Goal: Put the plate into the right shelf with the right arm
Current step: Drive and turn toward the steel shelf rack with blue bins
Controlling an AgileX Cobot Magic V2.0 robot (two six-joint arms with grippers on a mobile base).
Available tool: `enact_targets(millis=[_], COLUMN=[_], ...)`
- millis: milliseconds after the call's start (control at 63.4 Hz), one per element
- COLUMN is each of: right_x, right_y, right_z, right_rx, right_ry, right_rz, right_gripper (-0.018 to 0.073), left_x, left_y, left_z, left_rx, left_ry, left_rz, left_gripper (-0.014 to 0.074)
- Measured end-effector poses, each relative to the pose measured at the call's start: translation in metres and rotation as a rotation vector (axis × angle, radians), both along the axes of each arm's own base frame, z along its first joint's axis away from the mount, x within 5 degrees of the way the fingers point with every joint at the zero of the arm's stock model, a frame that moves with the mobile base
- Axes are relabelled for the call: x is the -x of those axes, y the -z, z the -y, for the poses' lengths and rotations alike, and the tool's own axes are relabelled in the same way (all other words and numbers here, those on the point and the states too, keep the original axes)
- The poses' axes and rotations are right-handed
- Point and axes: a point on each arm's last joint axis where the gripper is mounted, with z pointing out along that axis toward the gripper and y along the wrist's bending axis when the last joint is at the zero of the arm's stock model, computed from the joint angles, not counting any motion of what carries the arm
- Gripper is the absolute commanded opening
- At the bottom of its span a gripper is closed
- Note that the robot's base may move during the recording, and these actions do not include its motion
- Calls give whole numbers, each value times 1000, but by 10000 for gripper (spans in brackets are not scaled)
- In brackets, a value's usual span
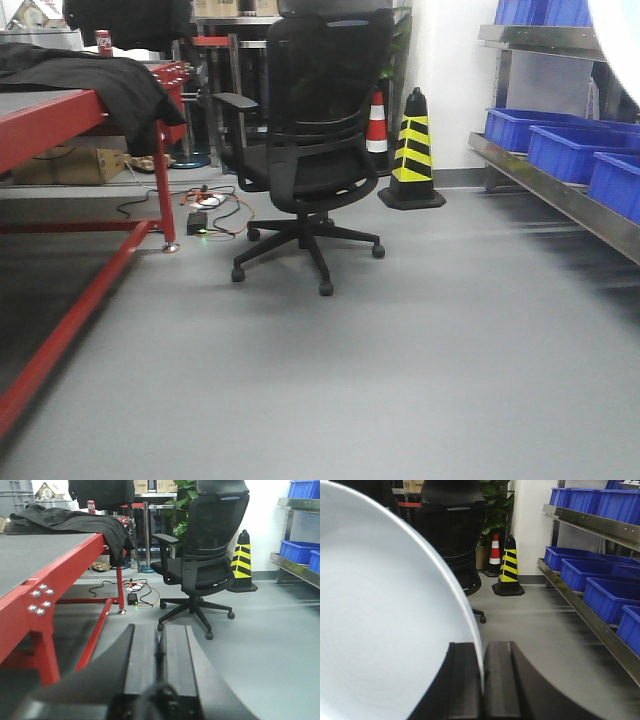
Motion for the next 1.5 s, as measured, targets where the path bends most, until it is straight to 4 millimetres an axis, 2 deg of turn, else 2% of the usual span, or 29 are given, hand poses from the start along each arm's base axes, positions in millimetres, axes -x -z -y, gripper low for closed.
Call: enact_targets(millis=[1498], right_x=[0], right_y=[0], right_z=[0], right_rx=[0], right_ry=[0], right_rz=[0], right_gripper=[54], left_x=[0], left_y=[0], left_z=[0], left_rx=[0], left_ry=[0], left_rz=[0], left_gripper=[-47])
